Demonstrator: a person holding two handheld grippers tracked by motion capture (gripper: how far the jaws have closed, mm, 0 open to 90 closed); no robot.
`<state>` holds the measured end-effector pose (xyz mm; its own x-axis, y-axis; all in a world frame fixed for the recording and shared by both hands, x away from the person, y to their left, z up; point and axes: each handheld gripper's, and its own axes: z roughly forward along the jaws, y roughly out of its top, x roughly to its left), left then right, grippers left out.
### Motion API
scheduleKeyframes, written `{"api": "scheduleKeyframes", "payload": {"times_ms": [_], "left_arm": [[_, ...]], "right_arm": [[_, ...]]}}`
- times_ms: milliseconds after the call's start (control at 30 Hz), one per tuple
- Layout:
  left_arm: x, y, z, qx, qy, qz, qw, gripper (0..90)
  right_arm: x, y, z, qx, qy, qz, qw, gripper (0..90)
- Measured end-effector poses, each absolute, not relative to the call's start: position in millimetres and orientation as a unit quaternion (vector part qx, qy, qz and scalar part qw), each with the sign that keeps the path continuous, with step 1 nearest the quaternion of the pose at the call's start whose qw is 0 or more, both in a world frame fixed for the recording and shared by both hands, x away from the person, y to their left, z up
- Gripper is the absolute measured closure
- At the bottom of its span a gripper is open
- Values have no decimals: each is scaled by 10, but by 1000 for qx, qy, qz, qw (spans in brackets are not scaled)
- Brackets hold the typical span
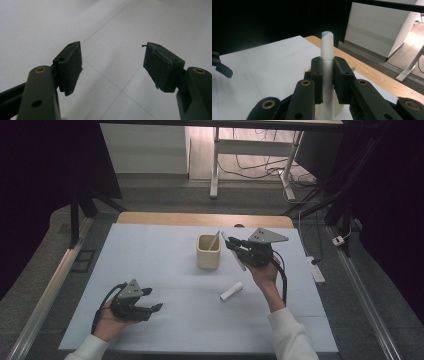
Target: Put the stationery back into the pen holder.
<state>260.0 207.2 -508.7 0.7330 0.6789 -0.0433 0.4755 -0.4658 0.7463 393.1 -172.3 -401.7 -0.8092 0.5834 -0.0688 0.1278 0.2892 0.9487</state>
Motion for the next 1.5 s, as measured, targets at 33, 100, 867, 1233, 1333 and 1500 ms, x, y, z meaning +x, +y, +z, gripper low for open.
{"api": "scheduleKeyframes", "payload": {"times_ms": [33,100,867,1233,1333,1500], "left_arm": [[2599,2073,-5084,846,341,131,389,311],[2602,2078,-5083,845,342,131,389,310],[2601,2096,-5078,844,338,128,397,311],[2602,2107,-5072,844,336,128,398,311],[2602,2110,-5069,843,336,129,399,311],[2602,2110,-5073,843,337,128,399,311]], "right_arm": [[3938,-1708,-4016,228,775,552,206,782],[3955,-1673,-4022,228,772,556,204,782],[4103,-1376,-3862,226,771,556,213,781],[4234,-1266,-3836,236,769,556,212,781],[4258,-1238,-3819,237,768,556,211,782],[4285,-1197,-3785,237,768,555,214,781]]}}
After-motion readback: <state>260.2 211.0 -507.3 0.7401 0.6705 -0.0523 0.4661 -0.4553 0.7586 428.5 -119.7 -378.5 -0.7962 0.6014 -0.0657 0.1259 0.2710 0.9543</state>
